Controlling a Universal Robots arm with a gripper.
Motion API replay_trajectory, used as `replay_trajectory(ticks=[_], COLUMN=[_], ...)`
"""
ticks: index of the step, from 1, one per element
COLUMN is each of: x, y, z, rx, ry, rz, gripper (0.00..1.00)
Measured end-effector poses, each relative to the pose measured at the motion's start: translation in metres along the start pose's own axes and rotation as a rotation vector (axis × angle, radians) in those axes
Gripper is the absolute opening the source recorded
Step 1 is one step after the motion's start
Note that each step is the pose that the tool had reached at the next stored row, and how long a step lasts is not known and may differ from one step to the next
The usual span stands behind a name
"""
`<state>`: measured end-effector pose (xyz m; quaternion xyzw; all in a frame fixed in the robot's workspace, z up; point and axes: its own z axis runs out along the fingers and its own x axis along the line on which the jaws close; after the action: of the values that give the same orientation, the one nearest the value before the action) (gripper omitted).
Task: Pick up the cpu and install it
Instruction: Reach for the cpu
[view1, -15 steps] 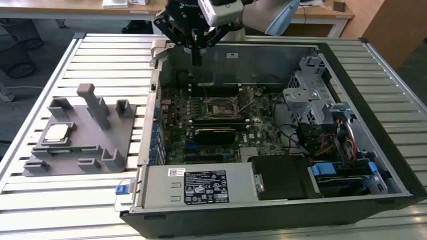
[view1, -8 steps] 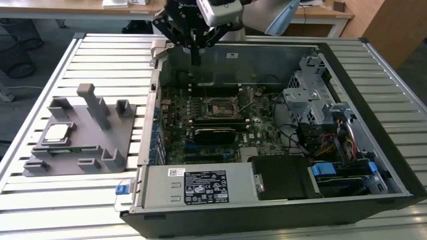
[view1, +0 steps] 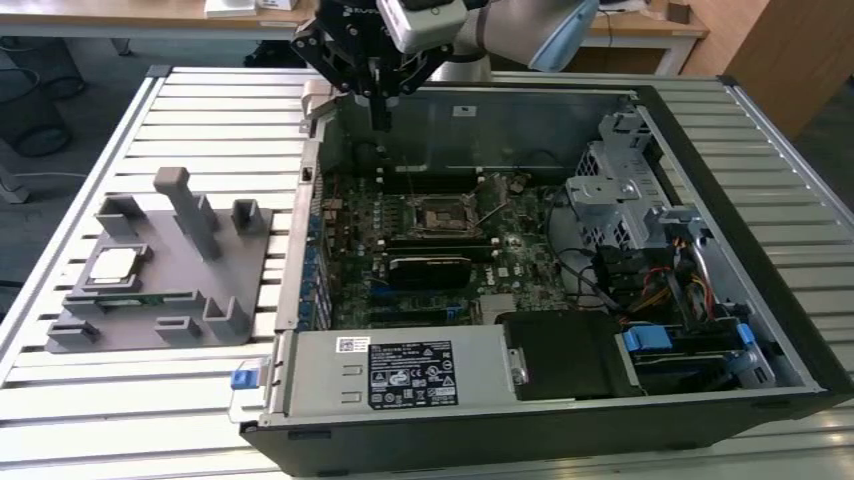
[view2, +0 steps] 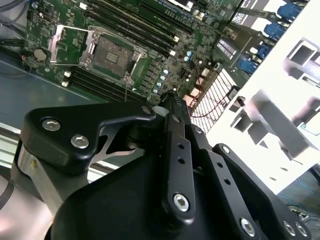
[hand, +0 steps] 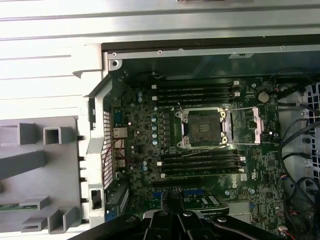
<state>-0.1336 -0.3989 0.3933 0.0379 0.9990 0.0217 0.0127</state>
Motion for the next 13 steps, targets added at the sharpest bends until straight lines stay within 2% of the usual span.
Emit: replay_trajectory(ticks=[13], x=[0.0150], y=[-0.0008], z=[-0.0003], rx=[0.0000], ry=[0.0000], rz=[0.000], gripper=[0.11])
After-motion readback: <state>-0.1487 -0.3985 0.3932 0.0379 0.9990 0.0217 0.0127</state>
